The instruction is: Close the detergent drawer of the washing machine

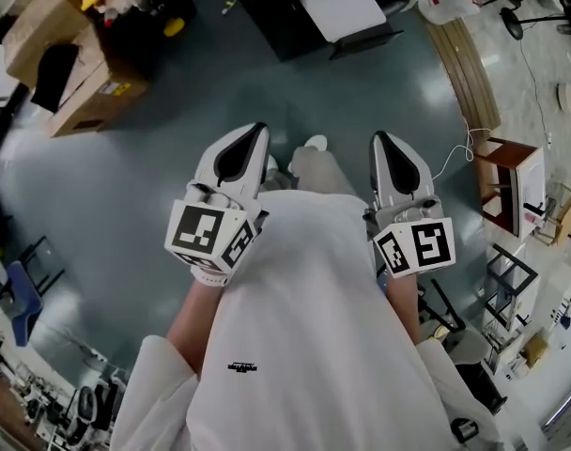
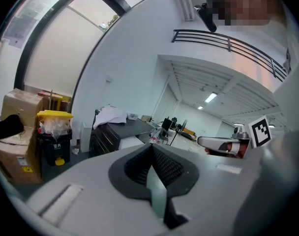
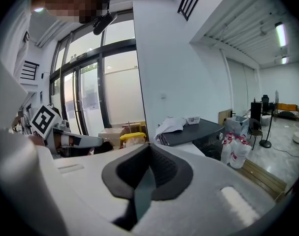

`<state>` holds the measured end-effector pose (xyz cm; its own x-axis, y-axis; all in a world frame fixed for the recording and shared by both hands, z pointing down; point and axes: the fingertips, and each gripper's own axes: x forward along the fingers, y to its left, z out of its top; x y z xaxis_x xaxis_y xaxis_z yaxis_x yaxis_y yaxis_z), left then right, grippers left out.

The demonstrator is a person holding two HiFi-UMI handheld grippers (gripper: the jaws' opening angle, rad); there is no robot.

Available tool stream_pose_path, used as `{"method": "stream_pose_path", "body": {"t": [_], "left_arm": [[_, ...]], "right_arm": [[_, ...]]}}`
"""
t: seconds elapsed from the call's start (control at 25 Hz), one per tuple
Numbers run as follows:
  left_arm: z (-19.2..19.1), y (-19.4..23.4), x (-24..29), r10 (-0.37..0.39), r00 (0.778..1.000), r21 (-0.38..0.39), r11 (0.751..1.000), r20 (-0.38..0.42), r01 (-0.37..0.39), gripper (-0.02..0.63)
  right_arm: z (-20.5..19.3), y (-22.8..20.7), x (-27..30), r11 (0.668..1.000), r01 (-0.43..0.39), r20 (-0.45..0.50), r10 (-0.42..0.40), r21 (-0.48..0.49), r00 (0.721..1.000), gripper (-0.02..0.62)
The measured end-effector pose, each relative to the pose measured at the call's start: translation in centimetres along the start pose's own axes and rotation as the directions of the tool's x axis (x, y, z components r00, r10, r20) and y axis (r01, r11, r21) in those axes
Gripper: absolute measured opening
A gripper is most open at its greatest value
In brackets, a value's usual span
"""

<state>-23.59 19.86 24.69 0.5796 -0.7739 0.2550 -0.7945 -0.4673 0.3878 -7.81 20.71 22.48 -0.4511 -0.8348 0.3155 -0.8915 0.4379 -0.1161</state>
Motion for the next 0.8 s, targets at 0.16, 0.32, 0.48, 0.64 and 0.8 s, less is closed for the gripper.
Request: {"method": "stream_pose_path", "body": {"t": [0.16,0.32,0.48,0.64,0.8], "left_arm": [[-0.8,0.0,1.4,-0.013,0.999,0.003,1.000,-0.034,0.014,0.017],[-0.6,-0.2,2.8,-0.017,0.998,0.020,1.000,-0.055,0.018,0.017],[0.8,0.1,5.6,-0.025,0.997,0.041,0.999,-0.068,0.028,0.017],[2.1,0.2,10.1,-0.035,0.994,0.066,0.997,-0.102,0.042,0.017],[3.0,0.3,14.2,-0.042,0.990,0.084,0.995,-0.132,0.053,0.017]], "right_arm": [[-1.2,-1.1,0.6,0.999,0.016,-0.015,-0.015,0.035,1.000,0.003],[-1.4,-2.4,1.7,0.997,0.020,-0.003,-0.019,0.073,1.000,0.003],[-0.7,-4.5,3.8,0.995,0.024,0.017,-0.026,0.095,1.000,0.003],[0.4,-8.0,6.3,0.993,0.031,0.020,-0.033,0.112,0.999,0.002],[1.0,-10.8,8.5,0.997,0.024,-0.011,-0.023,0.075,1.000,0.002]]}}
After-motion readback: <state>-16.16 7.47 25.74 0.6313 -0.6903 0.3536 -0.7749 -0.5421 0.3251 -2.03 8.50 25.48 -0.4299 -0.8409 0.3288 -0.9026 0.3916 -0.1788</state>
